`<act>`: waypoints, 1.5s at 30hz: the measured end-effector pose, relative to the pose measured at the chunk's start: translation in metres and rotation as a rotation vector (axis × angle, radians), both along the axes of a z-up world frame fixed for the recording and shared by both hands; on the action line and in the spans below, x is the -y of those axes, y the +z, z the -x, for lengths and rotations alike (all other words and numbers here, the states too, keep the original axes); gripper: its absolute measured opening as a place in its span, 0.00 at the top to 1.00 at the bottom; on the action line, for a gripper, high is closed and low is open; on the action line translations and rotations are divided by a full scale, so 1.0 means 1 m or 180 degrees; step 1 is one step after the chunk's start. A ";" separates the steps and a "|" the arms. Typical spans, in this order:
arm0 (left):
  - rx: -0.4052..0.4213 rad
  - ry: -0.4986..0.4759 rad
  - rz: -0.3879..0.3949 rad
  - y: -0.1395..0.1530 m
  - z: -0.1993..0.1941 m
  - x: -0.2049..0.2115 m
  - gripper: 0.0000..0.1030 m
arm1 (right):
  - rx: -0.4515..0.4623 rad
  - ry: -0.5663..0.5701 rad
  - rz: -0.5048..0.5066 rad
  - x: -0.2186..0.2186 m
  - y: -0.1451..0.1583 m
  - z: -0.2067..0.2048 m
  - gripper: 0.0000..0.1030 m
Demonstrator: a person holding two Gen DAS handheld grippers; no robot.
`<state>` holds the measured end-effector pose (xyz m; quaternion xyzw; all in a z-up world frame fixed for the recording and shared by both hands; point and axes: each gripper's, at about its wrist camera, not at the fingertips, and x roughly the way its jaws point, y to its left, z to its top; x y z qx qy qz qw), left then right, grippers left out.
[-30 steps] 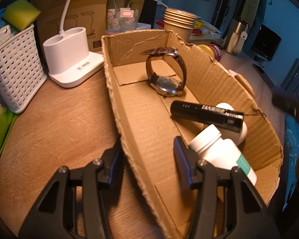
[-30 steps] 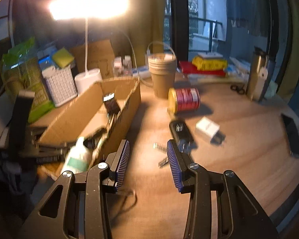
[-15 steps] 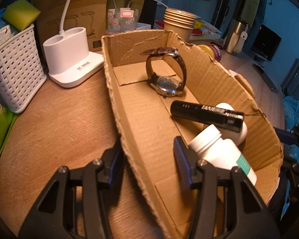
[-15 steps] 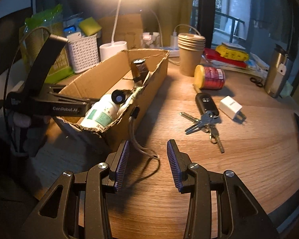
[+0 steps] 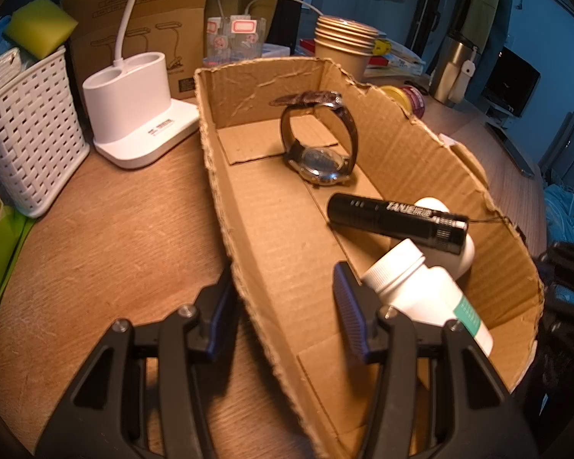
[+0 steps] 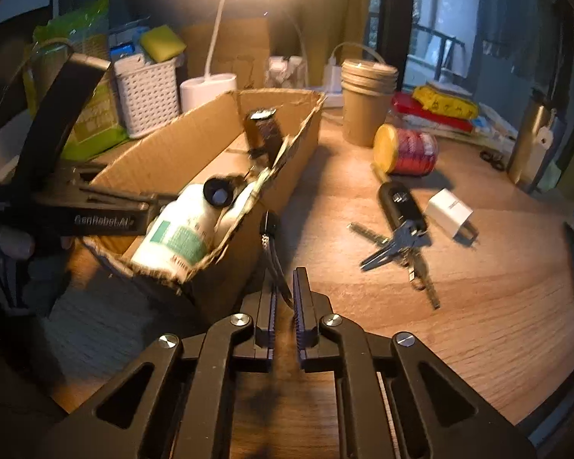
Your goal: Organize rigid objects
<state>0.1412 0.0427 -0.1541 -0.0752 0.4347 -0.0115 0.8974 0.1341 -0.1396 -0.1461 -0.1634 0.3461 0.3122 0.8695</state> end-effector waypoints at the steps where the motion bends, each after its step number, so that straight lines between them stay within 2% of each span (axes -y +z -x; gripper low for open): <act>1: 0.0000 0.0000 0.0000 0.000 0.000 0.000 0.50 | 0.0063 -0.0018 -0.0034 0.000 0.006 0.000 0.92; 7: 0.0000 0.0000 0.0000 0.000 0.000 0.000 0.50 | 0.0342 0.0019 -0.0116 -0.012 0.035 -0.001 0.93; 13: 0.0000 0.0000 0.0000 0.000 0.000 0.000 0.50 | 0.0522 0.0227 -0.0081 -0.046 0.052 -0.003 0.93; 20: 0.0000 0.0000 0.0000 0.000 0.000 0.000 0.50 | 0.0484 0.0521 -0.0097 -0.086 0.056 -0.005 0.93; 26: 0.0000 0.0000 0.0000 0.000 0.000 0.000 0.50 | 0.0188 0.0590 -0.0196 -0.102 0.050 -0.030 0.93; 29: 0.0000 0.0000 0.0001 0.000 0.000 0.000 0.50 | 0.0087 0.0574 -0.0247 -0.102 0.048 -0.037 0.84; 31: 0.0000 0.0000 0.0001 0.000 0.000 0.000 0.50 | 0.0000 0.0599 -0.0295 -0.099 0.046 -0.039 0.69; 35: 0.0000 0.0000 0.0000 0.000 0.000 0.000 0.50 | -0.0040 0.0583 -0.0397 -0.087 0.048 -0.036 0.61; 37: 0.0000 0.0001 0.0000 0.000 0.000 0.000 0.50 | -0.0059 0.0610 -0.0435 -0.081 0.050 -0.034 0.52; 39: 0.0000 0.0000 0.0000 0.000 0.000 0.000 0.50 | -0.0010 0.0623 -0.0417 -0.077 0.053 -0.030 0.52; 45: 0.0000 0.0000 0.0000 0.000 0.000 0.000 0.50 | 0.0167 0.0621 -0.0663 -0.077 0.087 -0.031 0.49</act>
